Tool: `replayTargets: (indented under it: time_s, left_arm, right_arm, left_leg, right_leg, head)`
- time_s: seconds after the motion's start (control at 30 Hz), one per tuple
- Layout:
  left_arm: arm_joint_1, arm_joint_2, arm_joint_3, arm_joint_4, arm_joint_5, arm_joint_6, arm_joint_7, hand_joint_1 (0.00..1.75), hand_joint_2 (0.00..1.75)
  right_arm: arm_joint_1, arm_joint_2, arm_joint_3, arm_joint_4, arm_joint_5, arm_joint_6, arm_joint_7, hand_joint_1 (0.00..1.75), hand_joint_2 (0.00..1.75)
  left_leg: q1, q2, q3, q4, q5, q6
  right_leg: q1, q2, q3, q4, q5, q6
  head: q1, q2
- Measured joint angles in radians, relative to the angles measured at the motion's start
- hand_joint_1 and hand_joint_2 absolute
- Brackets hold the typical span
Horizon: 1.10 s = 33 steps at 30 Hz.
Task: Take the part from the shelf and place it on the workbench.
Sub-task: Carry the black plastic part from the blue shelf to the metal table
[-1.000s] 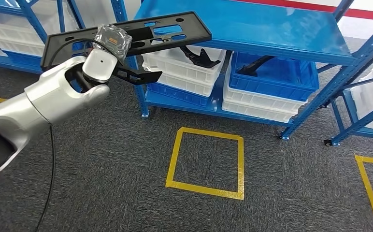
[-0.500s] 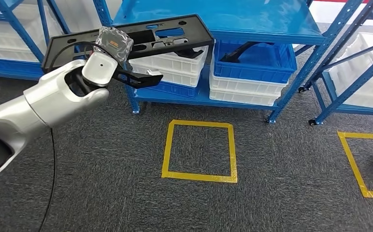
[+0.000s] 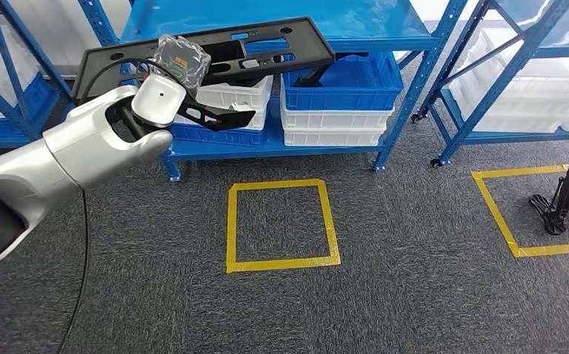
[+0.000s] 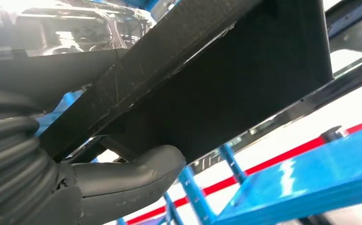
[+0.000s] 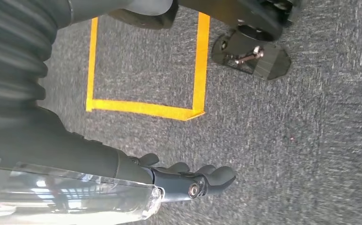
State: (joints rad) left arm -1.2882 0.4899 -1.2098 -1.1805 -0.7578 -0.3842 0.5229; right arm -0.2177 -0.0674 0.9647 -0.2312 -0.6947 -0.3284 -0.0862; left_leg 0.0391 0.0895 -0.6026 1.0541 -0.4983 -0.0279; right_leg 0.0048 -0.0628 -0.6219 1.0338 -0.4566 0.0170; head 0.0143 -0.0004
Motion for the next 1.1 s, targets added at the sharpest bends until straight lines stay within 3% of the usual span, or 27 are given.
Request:
replayTargets:
  time_s: [0.07,0.1,0.13,0.2,0.27,0.3,0.33,0.37,0.43,0.5,0.53,0.6,0.67,0.73,0.8,0.83,0.87,0.93,0.97,1.03,1.07,1.1]
  left_arm:
    - [-0.001,-0.001,-0.001,-0.001,0.000,0.000,-0.001,1.75,1.75]
    - [-0.001,-0.002,-0.001,-0.002,0.000,0.000,-0.002,1.75,1.75]
    - [-0.002,-0.003,-0.001,-0.003,0.001,0.000,-0.003,1.75,1.75]
    - [-0.004,-0.002,-0.002,-0.004,0.000,-0.001,-0.003,1.75,1.75]
    - [-0.003,0.002,-0.006,-0.003,0.001,-0.002,-0.004,1.75,1.75]
    - [-0.001,0.005,-0.009,-0.003,0.001,-0.002,-0.004,1.75,1.75]
    - [0.000,0.006,-0.011,-0.003,0.002,-0.002,-0.004,1.75,1.75]
    - [0.001,0.006,-0.012,-0.003,0.003,-0.002,-0.004,1.75,1.75]
    - [-0.001,0.007,-0.012,-0.003,0.004,-0.002,-0.003,1.75,1.75]
    - [-0.003,0.008,-0.011,-0.005,0.004,-0.002,-0.002,1.75,1.75]
    - [-0.004,0.009,-0.011,-0.006,0.004,-0.002,-0.002,1.75,1.75]
    - [-0.006,0.011,-0.011,-0.008,0.004,-0.002,-0.002,1.75,1.75]
    - [-0.010,0.012,-0.011,-0.010,0.005,-0.002,-0.002,1.75,1.75]
    - [-0.012,0.014,-0.011,-0.012,0.005,-0.001,-0.002,1.75,1.75]
    - [-0.013,0.016,-0.011,-0.011,0.005,-0.002,-0.002,1.75,1.75]
    - [-0.012,0.016,-0.012,-0.011,0.005,-0.002,-0.002,1.75,1.75]
    - [-0.012,0.016,-0.012,-0.011,0.005,-0.002,-0.002,1.75,1.75]
    - [-0.014,0.016,-0.011,-0.012,0.005,-0.001,-0.002,1.75,1.75]
    - [-0.015,0.016,-0.011,-0.012,0.005,-0.001,-0.002,1.75,1.75]
    - [-0.017,0.014,-0.012,-0.012,0.005,-0.001,-0.002,1.75,1.75]
    - [-0.018,0.013,-0.012,-0.012,0.005,-0.001,-0.003,1.75,1.75]
    - [-0.018,0.011,-0.012,-0.014,0.005,-0.002,-0.003,1.75,1.75]
  right_arm:
    - [0.003,0.000,0.000,0.000,-0.001,0.000,0.000,0.00,1.75]
    - [0.006,-0.001,-0.001,0.000,-0.002,0.000,-0.001,0.00,1.75]
    - [0.007,-0.001,-0.001,0.000,-0.003,-0.001,-0.001,0.00,1.75]
    - [0.005,-0.001,-0.002,0.000,-0.005,-0.001,-0.002,0.00,1.75]
    - [0.003,0.000,-0.003,0.000,-0.005,-0.001,-0.002,0.00,1.75]
    - [0.004,0.001,-0.003,0.000,-0.005,-0.001,-0.002,0.00,1.75]
    - [0.005,0.001,-0.004,0.000,-0.005,-0.001,-0.002,0.00,1.75]
    - [0.006,0.001,-0.005,0.000,-0.004,0.000,-0.002,0.00,1.75]
    - [0.005,0.001,-0.007,0.000,-0.003,0.000,-0.002,0.00,1.75]
    - [0.002,0.001,-0.009,0.000,-0.002,0.000,-0.002,0.00,1.75]
    - [0.001,0.000,-0.009,0.000,-0.002,0.000,-0.002,0.00,1.75]
    - [0.003,0.000,-0.011,0.000,0.000,0.000,-0.002,0.00,1.75]
    - [0.001,0.001,-0.013,-0.001,0.002,-0.001,-0.001,0.00,1.75]
    - [-0.007,0.001,-0.016,-0.001,0.003,-0.001,0.000,0.00,1.75]
    - [-0.010,0.002,-0.018,-0.001,0.004,-0.002,0.000,0.00,1.75]
    - [-0.009,0.002,-0.018,-0.001,0.003,-0.002,0.000,0.00,1.75]
    - [-0.008,0.002,-0.018,-0.001,0.003,-0.002,0.000,0.00,1.75]
    - [-0.008,0.001,-0.018,-0.001,0.004,-0.002,0.000,0.00,1.75]
    - [-0.009,0.000,-0.018,-0.001,0.004,-0.002,0.000,0.00,1.75]
    - [-0.010,0.000,-0.019,-0.001,0.004,-0.003,0.000,0.00,1.75]
    - [-0.010,-0.001,-0.019,-0.001,0.004,-0.004,0.000,0.00,1.75]
    - [-0.008,-0.002,-0.019,-0.001,0.005,-0.005,0.000,0.00,1.75]
  left_leg:
    - [-0.001,0.018,0.006,-0.009,0.002,-0.014]
    - [0.002,0.004,0.008,-0.010,-0.003,-0.019]
    - [0.003,-0.025,0.003,0.004,-0.016,-0.022]
    - [0.001,-0.091,-0.038,0.092,-0.068,-0.018]
    - [-0.008,-0.103,-0.105,0.218,-0.116,-0.011]
    - [-0.013,-0.100,-0.128,0.253,-0.117,-0.009]
    - [-0.016,-0.098,-0.136,0.252,-0.098,-0.005]
    - [-0.018,-0.101,-0.124,0.214,-0.062,-0.002]
    - [-0.015,-0.143,-0.075,0.092,0.009,0.006]
    - [-0.011,-0.184,-0.044,0.022,0.028,0.008]
    - [-0.011,-0.185,-0.040,0.016,0.022,0.010]
    - [-0.009,-0.158,-0.035,0.007,0.023,0.016]
    - [-0.003,-0.127,-0.025,-0.003,0.024,0.024]
    - [-0.004,-0.095,-0.018,-0.006,0.020,0.028]
    - [-0.004,-0.061,-0.013,-0.006,0.014,0.027]
    - [-0.003,-0.046,-0.009,-0.006,0.011,0.025]
    - [-0.003,-0.031,-0.004,-0.006,0.007,0.022]
    - [-0.003,-0.004,0.008,-0.007,-0.002,0.014]
    - [-0.005,0.009,0.012,-0.008,-0.006,0.010]
    - [-0.007,0.030,0.017,-0.013,-0.010,0.000]
    - [-0.008,0.039,0.020,-0.017,-0.011,-0.006]
    - [-0.006,0.033,0.024,-0.019,-0.014,-0.012]
  right_leg:
    - [0.004,0.018,-0.002,-0.007,0.002,-0.014]
    - [0.003,0.027,0.000,-0.013,0.006,-0.022]
    - [0.002,0.036,0.002,-0.021,0.011,-0.031]
    - [0.001,0.055,0.007,-0.031,0.018,-0.046]
    - [0.006,0.079,0.006,-0.030,0.018,-0.053]
    - [0.009,0.092,0.006,-0.027,0.017,-0.054]
    - [0.012,0.106,0.006,-0.024,0.015,-0.056]
    - [0.013,0.120,0.007,-0.019,0.012,-0.056]
    - [0.015,0.144,0.002,-0.004,0.004,-0.053]
    - [0.012,0.167,-0.009,0.010,-0.002,-0.045]
    - [0.009,0.179,-0.015,0.012,-0.001,-0.040]
    - [0.007,0.193,-0.020,0.010,0.001,-0.028]
    - [0.011,0.151,-0.039,0.044,-0.020,-0.013]
    - [0.003,0.090,-0.098,0.153,-0.071,0.006]
    - [-0.009,0.069,-0.159,0.258,-0.100,0.018]
    - [-0.012,0.065,-0.166,0.266,-0.090,0.021]
    - [-0.015,0.061,-0.153,0.235,-0.061,0.021]
    - [-0.010,0.034,-0.086,0.100,0.008,0.015]
    - [-0.005,0.018,-0.056,0.041,0.028,0.007]
    - [0.006,0.006,-0.035,-0.007,0.031,-0.010]
    - [0.009,0.015,-0.036,-0.010,0.031,-0.018]
    - [0.008,0.024,-0.033,-0.015,0.032,-0.026]
  head:
    - [-0.002,0.000]
    - [-0.004,0.000]
    - [-0.007,0.000]
    - [-0.019,0.000]
    - [-0.029,0.000]
    - [-0.032,0.000]
    - [-0.034,0.000]
    - [-0.035,0.000]
    - [-0.038,0.000]
    - [-0.036,0.000]
    - [-0.035,0.000]
    - [-0.036,0.000]
    - [-0.027,0.000]
    - [-0.014,0.000]
    - [-0.009,0.000]
    - [-0.007,0.000]
    - [-0.005,0.000]
    - [-0.003,0.000]
    - [-0.002,0.000]
    - [-0.002,0.000]
    - [-0.003,0.000]
    - [-0.004,0.000]
